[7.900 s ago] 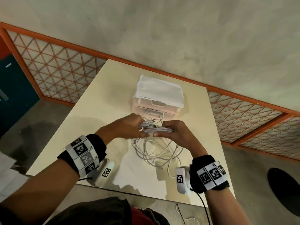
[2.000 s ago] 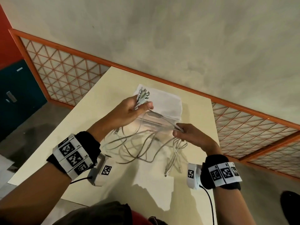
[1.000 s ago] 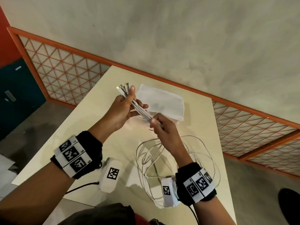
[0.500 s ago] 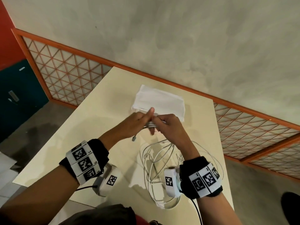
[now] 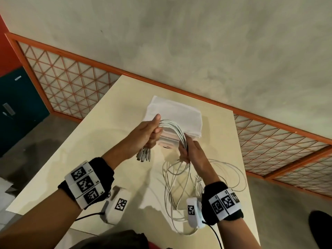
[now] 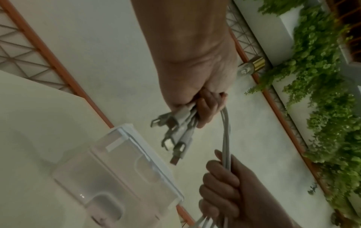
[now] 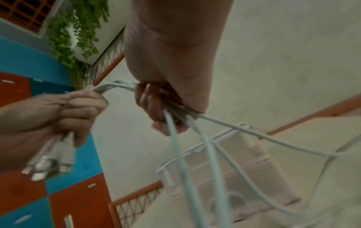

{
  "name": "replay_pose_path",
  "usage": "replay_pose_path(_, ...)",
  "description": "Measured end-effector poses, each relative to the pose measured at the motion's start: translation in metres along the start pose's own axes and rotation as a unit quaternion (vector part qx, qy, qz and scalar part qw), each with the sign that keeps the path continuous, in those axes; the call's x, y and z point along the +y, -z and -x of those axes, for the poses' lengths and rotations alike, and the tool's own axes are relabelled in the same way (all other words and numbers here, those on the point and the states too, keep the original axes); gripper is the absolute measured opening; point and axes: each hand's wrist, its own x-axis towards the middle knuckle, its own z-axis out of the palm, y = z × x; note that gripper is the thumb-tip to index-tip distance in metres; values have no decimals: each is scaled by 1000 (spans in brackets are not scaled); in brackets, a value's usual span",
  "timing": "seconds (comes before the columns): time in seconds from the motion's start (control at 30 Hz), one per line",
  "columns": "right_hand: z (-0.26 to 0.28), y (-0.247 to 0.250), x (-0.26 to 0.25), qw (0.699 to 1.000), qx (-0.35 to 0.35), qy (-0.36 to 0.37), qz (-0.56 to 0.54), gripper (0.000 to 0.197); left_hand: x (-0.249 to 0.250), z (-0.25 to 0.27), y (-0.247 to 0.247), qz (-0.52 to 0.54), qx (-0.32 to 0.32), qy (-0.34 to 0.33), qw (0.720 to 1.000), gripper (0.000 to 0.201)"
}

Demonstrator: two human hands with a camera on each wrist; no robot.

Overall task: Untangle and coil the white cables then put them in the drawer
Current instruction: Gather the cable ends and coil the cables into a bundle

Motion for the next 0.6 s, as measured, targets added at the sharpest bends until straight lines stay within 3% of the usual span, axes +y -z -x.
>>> replay_pose_path(0.13,-2,-17,-9,996,69,-22,-48,47,-15,-2,-8,-6,3,-38,999,40)
replay_pose_path(0.23,-1,-27,-21,997,44,-28,-49,39,-20,-6,-11,-38,43,-43,997,33)
replay_pose_path(0.4,-4,-39,-23,996,57,-45,-45,42,-25,-12,-23,-78,67,-51,993,16)
replay_pose_path(0.6,-4,-44,-24,997,41,-49,-52,30,-28,-12,-26,-80,88,-45,992,22)
